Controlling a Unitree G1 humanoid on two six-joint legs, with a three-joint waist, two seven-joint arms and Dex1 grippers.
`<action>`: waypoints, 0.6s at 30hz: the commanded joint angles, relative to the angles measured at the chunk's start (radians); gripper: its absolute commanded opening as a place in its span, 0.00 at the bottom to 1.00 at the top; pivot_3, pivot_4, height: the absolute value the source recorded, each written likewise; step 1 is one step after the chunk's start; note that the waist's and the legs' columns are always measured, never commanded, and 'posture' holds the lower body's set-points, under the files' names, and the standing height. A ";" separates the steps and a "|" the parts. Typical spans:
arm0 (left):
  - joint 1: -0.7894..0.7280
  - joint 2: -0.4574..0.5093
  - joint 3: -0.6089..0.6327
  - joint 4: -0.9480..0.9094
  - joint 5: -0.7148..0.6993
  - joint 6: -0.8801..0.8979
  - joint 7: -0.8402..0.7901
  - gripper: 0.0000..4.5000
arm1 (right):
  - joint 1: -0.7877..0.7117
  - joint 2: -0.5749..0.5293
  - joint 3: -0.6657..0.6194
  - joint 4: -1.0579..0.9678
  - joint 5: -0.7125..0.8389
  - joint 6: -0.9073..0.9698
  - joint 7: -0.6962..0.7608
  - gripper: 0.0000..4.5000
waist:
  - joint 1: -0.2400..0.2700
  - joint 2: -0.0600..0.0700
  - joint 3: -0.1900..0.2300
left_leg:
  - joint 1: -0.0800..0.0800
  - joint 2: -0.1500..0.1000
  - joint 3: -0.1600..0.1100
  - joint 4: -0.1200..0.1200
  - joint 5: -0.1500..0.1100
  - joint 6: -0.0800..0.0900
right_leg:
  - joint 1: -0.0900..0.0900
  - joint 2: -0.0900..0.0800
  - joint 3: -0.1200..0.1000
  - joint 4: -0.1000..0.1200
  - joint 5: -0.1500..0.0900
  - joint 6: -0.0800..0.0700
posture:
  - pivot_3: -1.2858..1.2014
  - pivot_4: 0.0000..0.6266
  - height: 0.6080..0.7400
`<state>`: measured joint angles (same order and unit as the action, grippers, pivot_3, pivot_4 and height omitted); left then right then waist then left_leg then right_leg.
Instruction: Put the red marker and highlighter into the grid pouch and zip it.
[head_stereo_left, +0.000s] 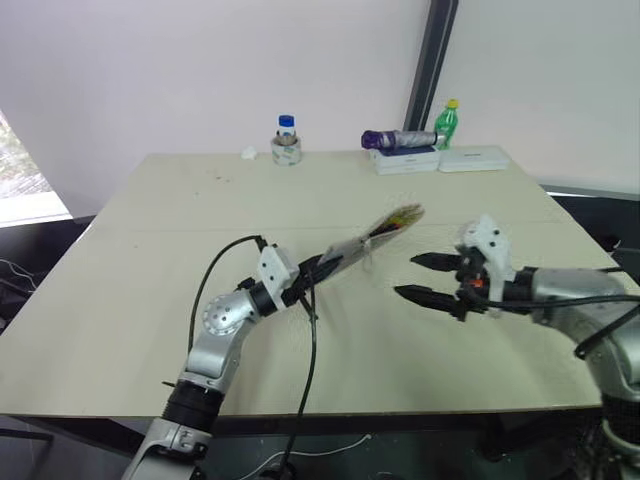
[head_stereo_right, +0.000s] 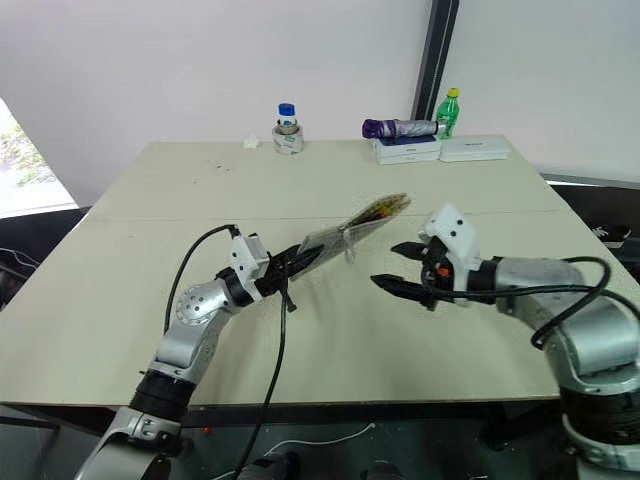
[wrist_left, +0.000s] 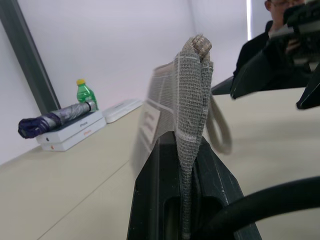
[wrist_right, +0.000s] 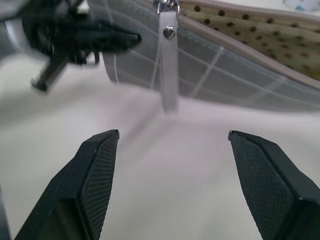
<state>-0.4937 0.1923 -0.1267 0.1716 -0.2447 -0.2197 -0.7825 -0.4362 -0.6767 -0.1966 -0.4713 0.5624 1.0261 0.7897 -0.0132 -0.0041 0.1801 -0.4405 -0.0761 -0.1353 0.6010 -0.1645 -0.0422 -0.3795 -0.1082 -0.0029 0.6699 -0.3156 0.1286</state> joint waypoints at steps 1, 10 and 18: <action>-0.018 -0.016 -0.005 -0.023 0.007 -0.004 0.017 0.00 | -0.053 0.070 -0.029 -0.022 0.055 0.043 -0.103 0.81 | 0.001 0.000 0.000 | 0.000 0.000 0.000 0.000 0.000 0.000 | 0.000 0.000 0.000 0.000 0.000 0.000 | 0.52 0.24 0.97; -0.010 -0.041 -0.030 -0.033 0.023 -0.012 0.018 0.00 | -0.103 0.191 -0.011 0.022 0.094 0.054 -0.224 0.69 | -0.001 0.000 0.000 | 0.000 0.000 0.000 0.000 0.000 0.000 | 0.000 0.000 0.000 0.000 0.000 0.000 | 0.52 0.24 0.97; 0.004 -0.029 -0.027 -0.044 0.026 -0.011 0.019 0.00 | -0.105 0.194 0.002 0.035 0.109 0.043 -0.265 0.01 | -0.002 0.000 0.000 | 0.000 0.000 0.000 0.000 0.000 0.000 | 0.000 0.000 0.000 0.000 0.000 0.000 | 0.52 0.24 0.97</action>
<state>-0.4834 0.1597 -0.1542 0.1746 -0.2167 -0.2191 -0.7635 -0.5234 -0.4799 -0.1793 -0.4256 0.6529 1.0843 0.5332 -0.0149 -0.0039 0.1800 -0.4407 -0.0764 -0.1356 0.6007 -0.1644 -0.0422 -0.3798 -0.1080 -0.0028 0.6700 -0.3154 0.1288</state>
